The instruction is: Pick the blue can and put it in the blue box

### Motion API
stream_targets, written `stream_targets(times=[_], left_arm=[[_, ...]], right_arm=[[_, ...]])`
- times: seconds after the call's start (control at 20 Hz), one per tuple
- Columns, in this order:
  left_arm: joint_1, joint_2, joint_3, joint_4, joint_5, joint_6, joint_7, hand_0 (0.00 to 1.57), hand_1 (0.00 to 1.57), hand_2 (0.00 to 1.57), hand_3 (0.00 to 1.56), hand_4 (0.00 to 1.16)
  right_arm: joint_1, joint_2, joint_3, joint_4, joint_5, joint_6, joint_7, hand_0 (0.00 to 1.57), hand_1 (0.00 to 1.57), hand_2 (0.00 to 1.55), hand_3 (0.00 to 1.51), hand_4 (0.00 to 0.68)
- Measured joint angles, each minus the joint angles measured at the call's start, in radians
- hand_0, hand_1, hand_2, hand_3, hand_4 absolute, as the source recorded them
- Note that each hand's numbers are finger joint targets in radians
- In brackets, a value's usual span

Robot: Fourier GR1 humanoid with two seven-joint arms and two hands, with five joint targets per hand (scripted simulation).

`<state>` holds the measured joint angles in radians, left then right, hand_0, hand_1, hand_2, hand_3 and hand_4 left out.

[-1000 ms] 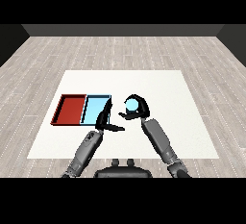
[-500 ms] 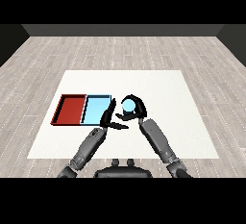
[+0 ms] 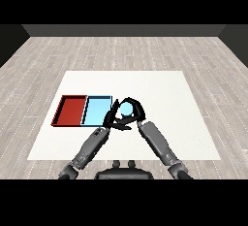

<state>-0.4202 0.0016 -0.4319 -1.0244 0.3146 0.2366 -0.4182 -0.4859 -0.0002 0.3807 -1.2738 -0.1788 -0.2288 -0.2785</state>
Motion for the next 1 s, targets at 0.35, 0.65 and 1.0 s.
stream_targets(times=[0.35,0.65,1.0], left_arm=[[-0.05,-0.001,-0.025,0.019,0.028,0.033,0.016,0.0,0.0,0.0,0.0,0.0],[-0.053,0.003,-0.027,0.042,0.004,0.039,-0.026,0.27,0.27,0.52,0.0,0.57],[-0.07,0.033,-0.09,0.039,-0.118,0.21,0.045,0.45,0.45,0.6,0.0,0.19]], right_arm=[[-0.035,0.0,0.08,0.046,-0.05,-0.057,-0.031,1.41,1.41,1.44,1.39,0.625],[-0.072,0.0,0.121,0.067,-0.065,-0.072,-0.033,1.28,1.28,1.42,1.4,0.613],[-0.096,-0.02,0.182,0.075,-0.101,-0.111,-0.041,1.46,1.46,1.47,1.4,0.596]])
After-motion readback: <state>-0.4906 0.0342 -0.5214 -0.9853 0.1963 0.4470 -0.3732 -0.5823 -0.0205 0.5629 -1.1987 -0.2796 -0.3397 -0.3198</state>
